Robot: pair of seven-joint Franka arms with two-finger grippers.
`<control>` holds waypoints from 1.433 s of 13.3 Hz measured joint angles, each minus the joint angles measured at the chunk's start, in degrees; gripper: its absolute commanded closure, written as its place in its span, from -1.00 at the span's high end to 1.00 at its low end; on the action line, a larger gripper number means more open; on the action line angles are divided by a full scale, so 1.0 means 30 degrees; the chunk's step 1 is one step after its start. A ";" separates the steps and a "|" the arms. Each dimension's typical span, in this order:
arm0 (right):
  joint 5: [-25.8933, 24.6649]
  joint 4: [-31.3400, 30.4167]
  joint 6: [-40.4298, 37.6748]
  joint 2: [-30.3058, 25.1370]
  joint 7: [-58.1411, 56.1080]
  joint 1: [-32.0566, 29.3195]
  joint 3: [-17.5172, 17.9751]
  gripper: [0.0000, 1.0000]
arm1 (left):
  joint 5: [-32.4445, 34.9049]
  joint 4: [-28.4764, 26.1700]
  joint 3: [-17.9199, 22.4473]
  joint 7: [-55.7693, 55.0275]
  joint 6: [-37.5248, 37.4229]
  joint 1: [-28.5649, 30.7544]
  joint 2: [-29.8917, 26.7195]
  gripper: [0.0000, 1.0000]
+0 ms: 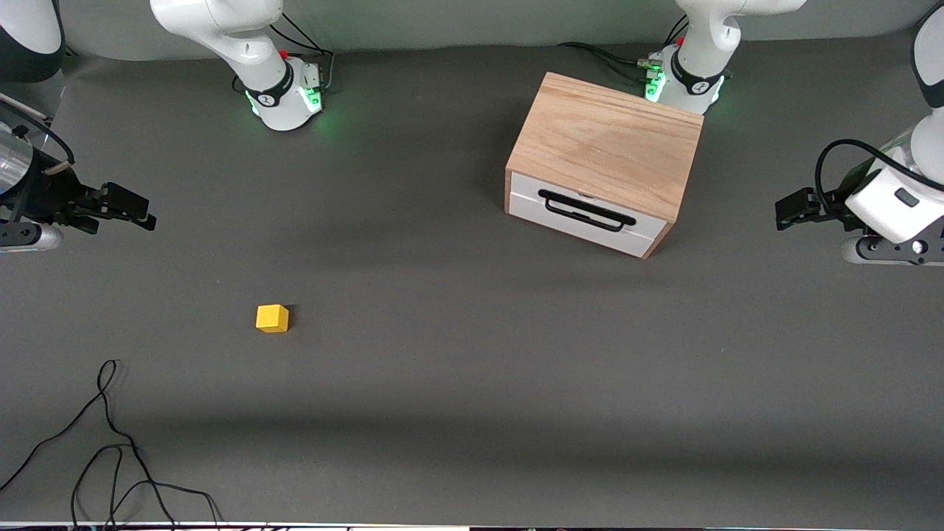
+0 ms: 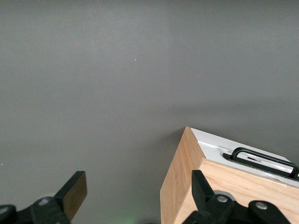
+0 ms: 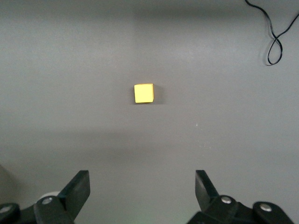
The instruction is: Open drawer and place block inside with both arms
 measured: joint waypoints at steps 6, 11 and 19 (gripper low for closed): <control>0.0000 0.0067 0.0002 0.0089 0.0000 -0.0012 -0.0029 1.00 | 0.0000 0.0000 0.0000 0.0000 0.0000 0.0000 0.0002 1.00; 0.0002 0.0062 0.0929 0.1259 0.0000 -0.0014 -0.0029 1.00 | -0.0121 -0.0002 -0.0015 -0.0135 0.0012 -0.0175 0.0010 1.00; 0.0003 0.0602 0.1573 0.2275 0.0006 -0.0133 -0.0156 1.00 | -0.0685 0.0070 -0.0235 -1.0930 0.1212 -0.5050 0.0958 1.00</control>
